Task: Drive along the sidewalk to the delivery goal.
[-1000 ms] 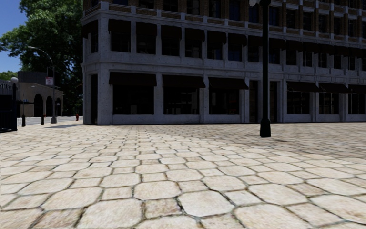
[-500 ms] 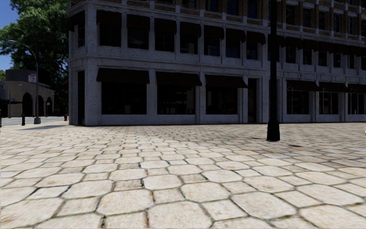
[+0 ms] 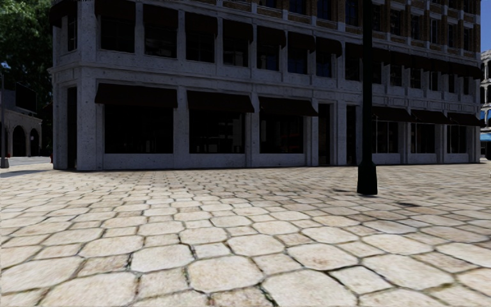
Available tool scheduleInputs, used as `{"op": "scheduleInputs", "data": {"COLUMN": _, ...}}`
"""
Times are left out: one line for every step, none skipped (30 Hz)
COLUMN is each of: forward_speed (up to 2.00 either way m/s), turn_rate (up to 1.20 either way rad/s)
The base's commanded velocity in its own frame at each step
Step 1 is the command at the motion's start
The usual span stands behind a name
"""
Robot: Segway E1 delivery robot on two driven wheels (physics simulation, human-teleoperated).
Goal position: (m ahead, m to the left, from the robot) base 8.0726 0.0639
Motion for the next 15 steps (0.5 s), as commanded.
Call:
{"op": "scheduleInputs", "data": {"forward_speed": 1.99, "turn_rate": 0.00}}
{"op": "scheduleInputs", "data": {"forward_speed": 1.99, "turn_rate": 0.00}}
{"op": "scheduleInputs", "data": {"forward_speed": 1.99, "turn_rate": 0.00}}
{"op": "scheduleInputs", "data": {"forward_speed": 1.99, "turn_rate": 0.00}}
{"op": "scheduleInputs", "data": {"forward_speed": 1.99, "turn_rate": 0.00}}
{"op": "scheduleInputs", "data": {"forward_speed": 1.99, "turn_rate": 0.00}}
{"op": "scheduleInputs", "data": {"forward_speed": 1.99, "turn_rate": 0.00}}
{"op": "scheduleInputs", "data": {"forward_speed": 1.99, "turn_rate": 0.00}}
{"op": "scheduleInputs", "data": {"forward_speed": 1.99, "turn_rate": 0.00}}
{"op": "scheduleInputs", "data": {"forward_speed": 1.99, "turn_rate": 0.00}}
{"op": "scheduleInputs", "data": {"forward_speed": 1.99, "turn_rate": 0.00}}
{"op": "scheduleInputs", "data": {"forward_speed": 1.99, "turn_rate": 0.00}}
{"op": "scheduleInputs", "data": {"forward_speed": 1.99, "turn_rate": 0.00}}
{"op": "scheduleInputs", "data": {"forward_speed": 1.99, "turn_rate": 0.00}}
{"op": "scheduleInputs", "data": {"forward_speed": 1.99, "turn_rate": 0.00}}
